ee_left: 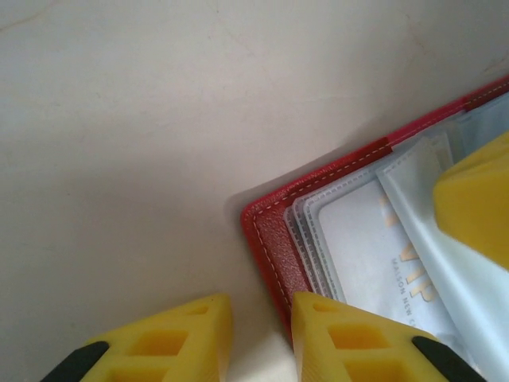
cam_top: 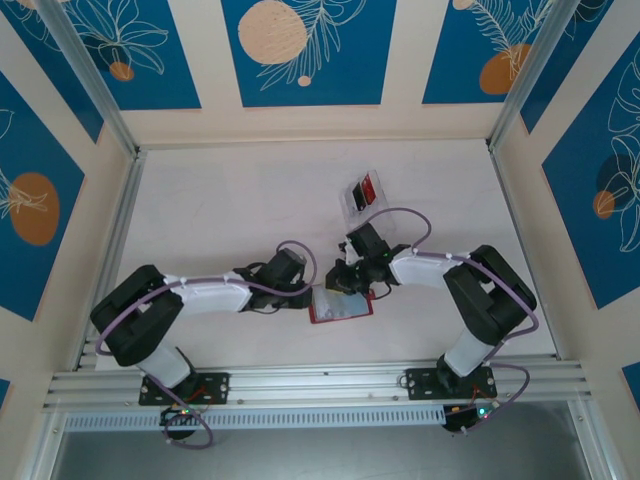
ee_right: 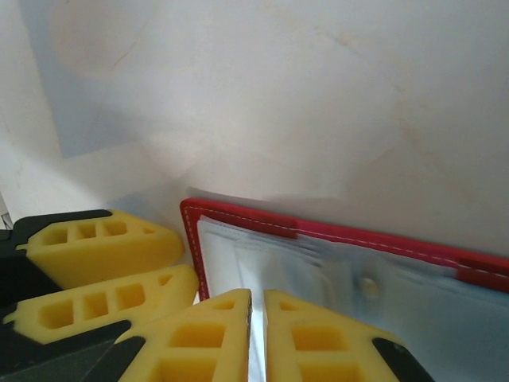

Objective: Put the credit cards into the card holder
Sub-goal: Flip over the card slot in the card holder.

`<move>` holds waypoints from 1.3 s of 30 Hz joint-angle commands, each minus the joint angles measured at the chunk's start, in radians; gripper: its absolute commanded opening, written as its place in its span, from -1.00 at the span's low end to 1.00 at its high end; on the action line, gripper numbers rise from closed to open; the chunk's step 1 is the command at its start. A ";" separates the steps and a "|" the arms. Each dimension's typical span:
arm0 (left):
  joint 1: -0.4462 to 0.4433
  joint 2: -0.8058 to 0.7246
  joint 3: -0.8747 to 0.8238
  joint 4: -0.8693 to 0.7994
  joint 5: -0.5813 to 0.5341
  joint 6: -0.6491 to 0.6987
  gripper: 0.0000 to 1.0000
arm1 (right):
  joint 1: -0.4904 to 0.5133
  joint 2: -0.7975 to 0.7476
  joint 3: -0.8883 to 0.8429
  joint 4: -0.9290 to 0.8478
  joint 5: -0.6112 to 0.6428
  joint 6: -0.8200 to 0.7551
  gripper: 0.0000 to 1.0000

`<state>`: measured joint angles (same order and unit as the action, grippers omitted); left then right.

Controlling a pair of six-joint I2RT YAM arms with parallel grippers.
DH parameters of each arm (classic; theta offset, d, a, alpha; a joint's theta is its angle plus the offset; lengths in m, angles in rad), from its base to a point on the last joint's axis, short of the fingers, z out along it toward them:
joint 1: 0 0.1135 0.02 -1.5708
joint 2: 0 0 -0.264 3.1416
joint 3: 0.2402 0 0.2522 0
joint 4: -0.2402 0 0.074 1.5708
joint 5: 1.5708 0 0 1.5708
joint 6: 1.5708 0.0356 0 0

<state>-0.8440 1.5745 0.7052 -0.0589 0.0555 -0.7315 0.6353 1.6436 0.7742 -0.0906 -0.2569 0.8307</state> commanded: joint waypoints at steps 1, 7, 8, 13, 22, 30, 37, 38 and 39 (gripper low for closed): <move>0.006 0.046 -0.004 0.016 0.018 0.004 -0.48 | 0.025 0.036 0.028 0.029 -0.052 0.040 -0.71; 0.008 0.056 -0.023 0.017 -0.012 -0.020 -0.49 | 0.058 0.011 0.038 0.081 -0.109 0.086 -0.71; 0.009 0.058 -0.026 0.017 -0.015 -0.024 -0.50 | 0.064 -0.006 0.047 0.074 -0.116 0.085 -0.71; 0.022 0.059 -0.045 0.032 -0.014 -0.042 -0.50 | 0.079 -0.103 0.078 0.008 -0.127 0.067 -0.68; 0.032 0.063 -0.050 0.048 -0.001 -0.043 -0.50 | 0.025 -0.309 0.050 -0.247 0.033 -0.050 -0.54; 0.048 -0.037 -0.024 0.013 0.077 0.039 -0.31 | 0.026 -0.195 0.016 -0.221 0.084 -0.082 -0.68; 0.044 -0.057 0.008 -0.026 0.087 0.069 -0.15 | 0.091 -0.039 0.075 -0.185 0.117 -0.080 -0.73; 0.043 -0.054 0.009 -0.021 0.087 0.070 -0.13 | 0.092 -0.026 0.077 -0.179 0.116 -0.078 -0.73; 0.039 -0.049 0.012 -0.020 0.087 0.070 -0.12 | 0.092 -0.016 0.078 -0.178 0.118 -0.076 -0.73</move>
<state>-0.8078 1.5269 0.6865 -0.0456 0.1287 -0.6884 0.7250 1.6089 0.8188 -0.2821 -0.1543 0.7650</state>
